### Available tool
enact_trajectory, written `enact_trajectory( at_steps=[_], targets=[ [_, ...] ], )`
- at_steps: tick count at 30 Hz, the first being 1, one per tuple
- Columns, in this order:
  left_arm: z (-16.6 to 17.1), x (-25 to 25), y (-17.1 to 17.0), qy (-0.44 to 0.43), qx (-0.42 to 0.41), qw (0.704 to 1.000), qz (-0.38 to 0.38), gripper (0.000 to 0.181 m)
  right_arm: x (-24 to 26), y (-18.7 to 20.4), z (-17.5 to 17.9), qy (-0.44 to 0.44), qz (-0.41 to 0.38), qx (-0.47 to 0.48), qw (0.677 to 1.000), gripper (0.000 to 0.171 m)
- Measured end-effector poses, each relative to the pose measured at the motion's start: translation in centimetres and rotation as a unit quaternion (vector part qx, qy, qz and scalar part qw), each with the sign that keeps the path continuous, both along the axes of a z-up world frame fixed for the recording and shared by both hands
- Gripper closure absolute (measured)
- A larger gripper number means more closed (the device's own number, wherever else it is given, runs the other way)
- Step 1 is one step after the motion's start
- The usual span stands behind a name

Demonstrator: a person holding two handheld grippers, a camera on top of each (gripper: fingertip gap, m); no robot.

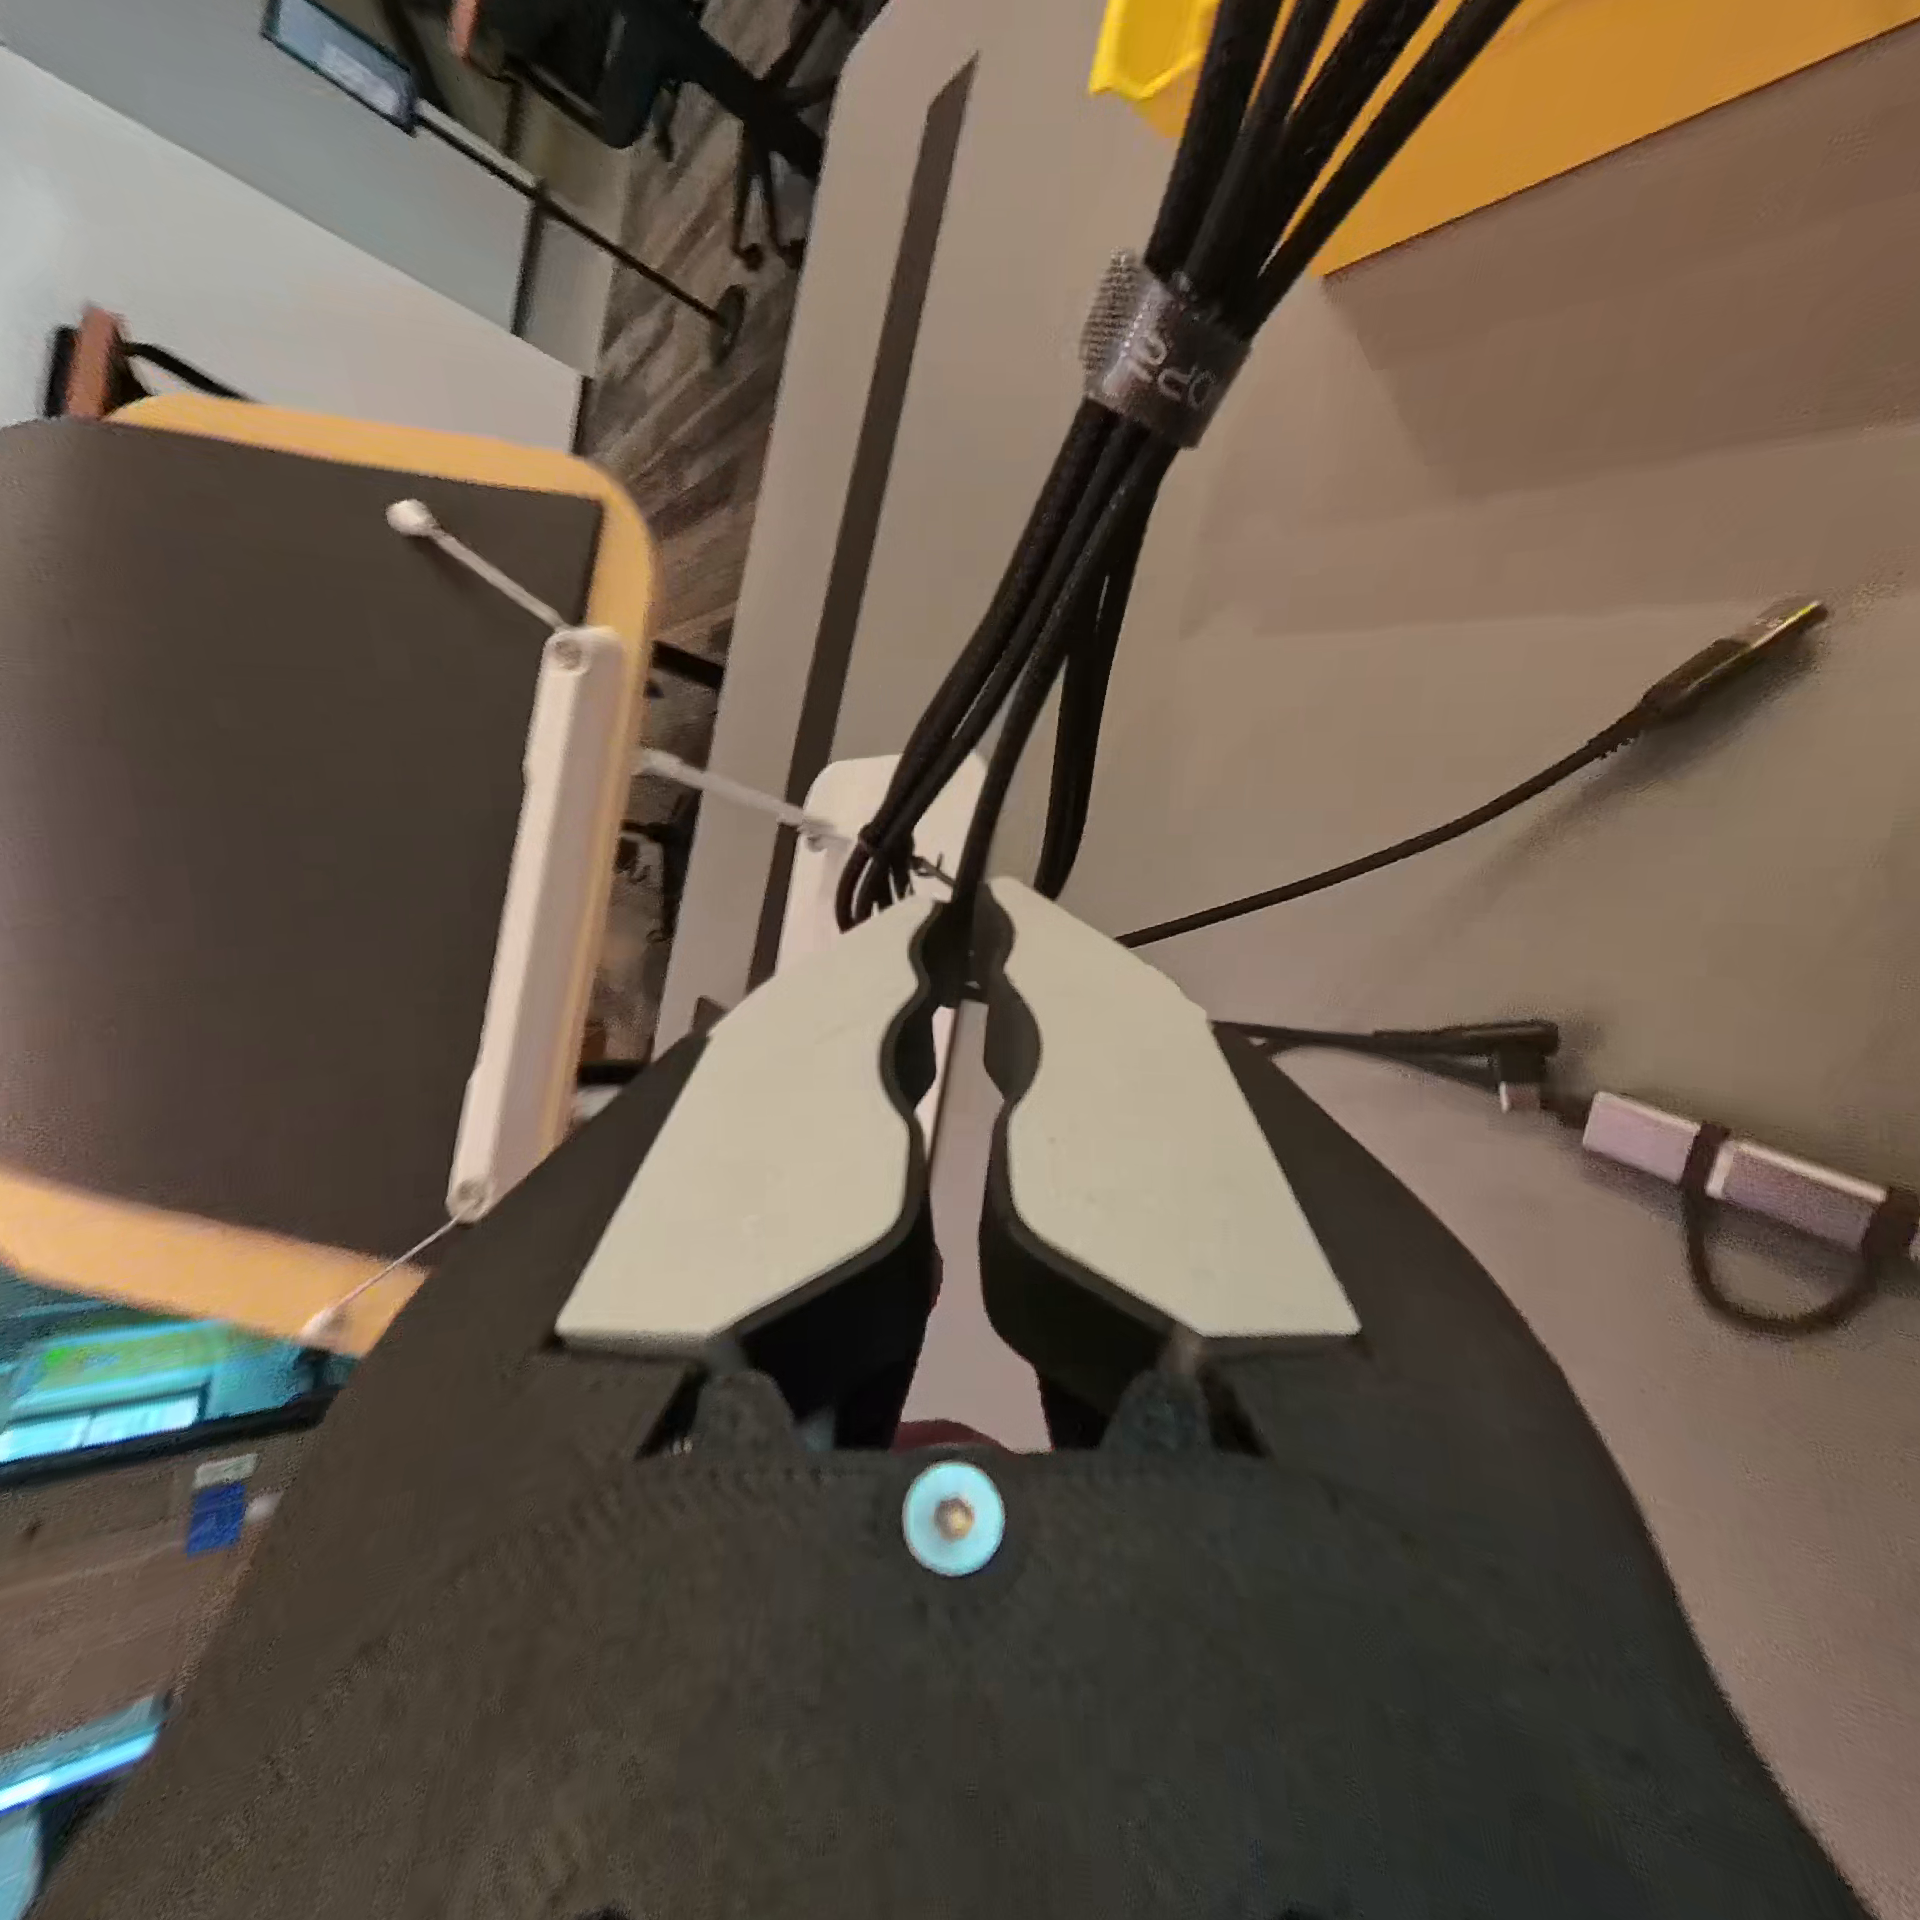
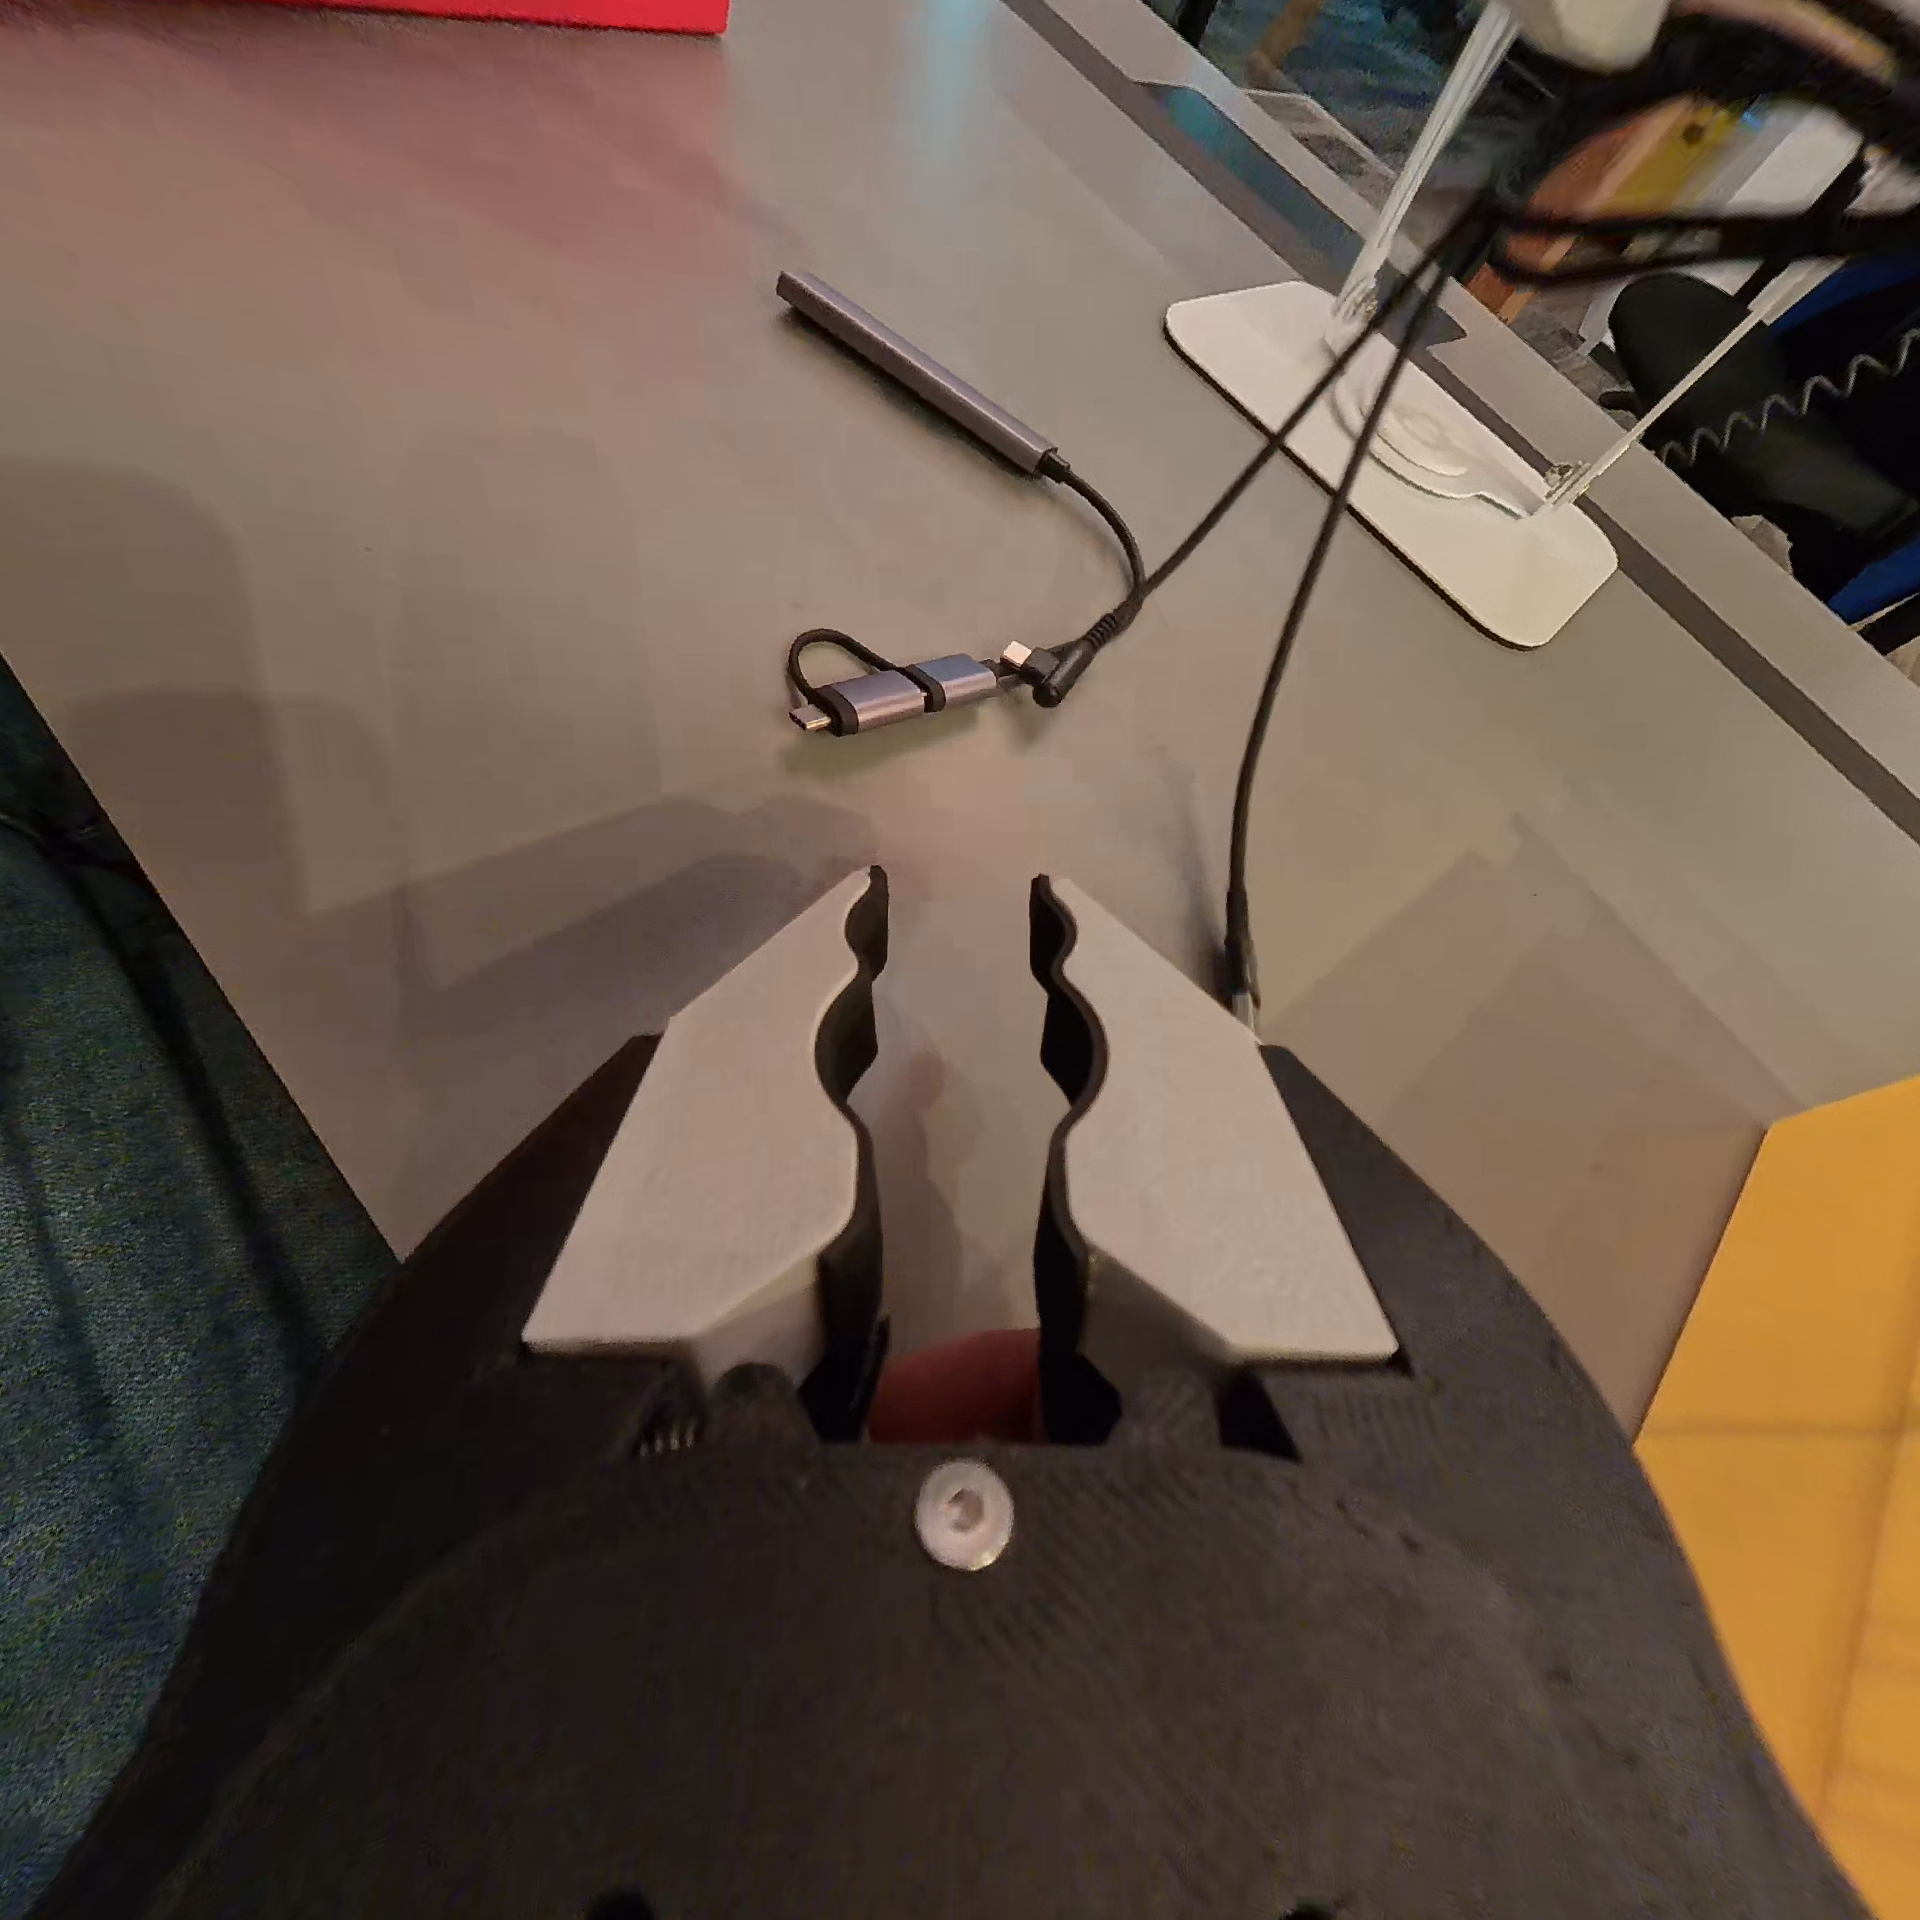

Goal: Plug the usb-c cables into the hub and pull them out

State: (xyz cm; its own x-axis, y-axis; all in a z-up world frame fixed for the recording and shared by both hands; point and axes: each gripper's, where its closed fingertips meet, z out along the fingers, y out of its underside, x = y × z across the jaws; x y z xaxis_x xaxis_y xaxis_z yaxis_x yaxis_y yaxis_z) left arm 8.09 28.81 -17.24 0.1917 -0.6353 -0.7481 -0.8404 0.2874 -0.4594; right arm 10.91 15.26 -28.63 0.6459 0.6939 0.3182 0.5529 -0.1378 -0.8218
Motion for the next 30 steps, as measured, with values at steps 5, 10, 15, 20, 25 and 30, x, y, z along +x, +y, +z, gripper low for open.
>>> enact_trajectory(
  at_steps=[5,10,15,20,25,30],
  targets=[
    [-4.2,3.1,1.1,0.034,-0.047,0.998,-0.035,0.176,-0.1,0.0,-0.1,-0.006,0.001,0.0,1.0,0.147],
    [-8.7,5.3,1.1,0.076,-0.096,0.992,-0.044,0.174,-0.2,0.0,-0.4,-0.014,0.003,-0.004,1.0,0.146],
    [-9.7,6.5,-0.3,0.036,-0.189,0.979,-0.062,0.141,-0.2,-0.1,-0.4,-0.018,0.004,0.0,1.0,0.146],
    [-7.8,2.3,-0.1,0.025,-0.211,0.977,-0.017,0.121,-0.3,-0.1,-0.4,-0.022,0.005,0.005,1.0,0.146],
    [-7.7,-6.8,-0.6,0.039,-0.245,0.965,0.084,0.13,-0.3,-0.2,-0.5,-0.027,0.006,0.008,1.0,0.146],
    [-12.6,-13.7,-1.8,0.13,-0.293,0.935,0.151,0.13,-0.4,-0.1,-0.8,-0.036,0.009,0.002,0.999,0.146]
  ],
)
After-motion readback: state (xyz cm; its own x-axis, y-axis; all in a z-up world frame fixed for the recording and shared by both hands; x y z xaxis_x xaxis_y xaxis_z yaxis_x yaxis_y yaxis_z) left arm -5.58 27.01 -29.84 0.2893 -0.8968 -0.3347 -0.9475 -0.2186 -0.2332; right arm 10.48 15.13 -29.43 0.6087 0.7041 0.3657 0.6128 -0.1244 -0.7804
